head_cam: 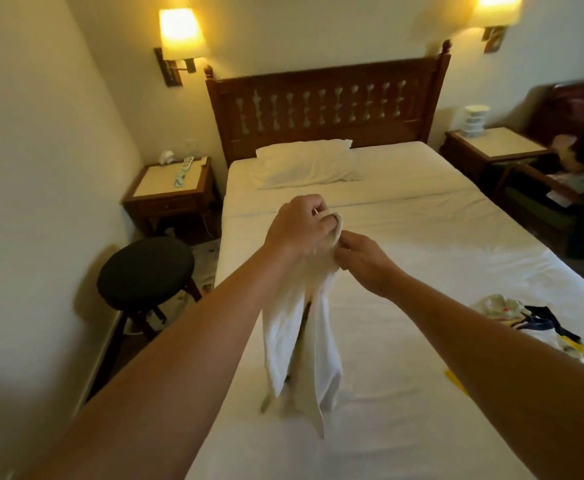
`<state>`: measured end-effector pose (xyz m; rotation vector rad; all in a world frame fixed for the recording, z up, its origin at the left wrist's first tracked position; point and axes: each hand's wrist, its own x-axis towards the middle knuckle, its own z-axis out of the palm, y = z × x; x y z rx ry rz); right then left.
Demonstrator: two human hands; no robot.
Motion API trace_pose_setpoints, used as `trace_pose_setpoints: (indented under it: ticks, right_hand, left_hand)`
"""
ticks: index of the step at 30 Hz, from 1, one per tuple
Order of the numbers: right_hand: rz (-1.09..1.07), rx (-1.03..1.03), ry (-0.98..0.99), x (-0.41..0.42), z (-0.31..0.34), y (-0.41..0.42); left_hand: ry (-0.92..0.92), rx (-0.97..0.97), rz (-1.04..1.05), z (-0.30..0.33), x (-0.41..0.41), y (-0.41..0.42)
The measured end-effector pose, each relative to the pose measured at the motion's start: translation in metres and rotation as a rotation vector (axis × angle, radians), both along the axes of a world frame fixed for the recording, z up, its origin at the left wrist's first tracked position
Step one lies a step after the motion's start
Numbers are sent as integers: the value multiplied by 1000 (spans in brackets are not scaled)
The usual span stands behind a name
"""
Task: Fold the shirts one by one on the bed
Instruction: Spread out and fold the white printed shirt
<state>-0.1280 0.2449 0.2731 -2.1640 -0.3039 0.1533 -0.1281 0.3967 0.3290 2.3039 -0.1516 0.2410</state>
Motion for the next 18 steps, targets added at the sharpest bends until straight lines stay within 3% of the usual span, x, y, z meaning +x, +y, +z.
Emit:
trace_pose_setpoints:
  ticks: [6,9,13,15,18]
  right_hand:
    - [45,-87,-101,-2,10,-10]
    - [-4,-308,-112,1,6,-16]
    - [7,-567,23,3,-22,-36]
    - [-26,-568,34,2,-36,-45]
    - [-106,-350,64,9,-32,-49]
  left_hand:
    - [-11,229,-11,30,2,-20]
    - [-25,320,-32,35,-2,-27]
    - [18,299,-3,42,-12,-17]
    - [56,323,39,40,-19,-4]
    - [122,447,141,23,-30,28]
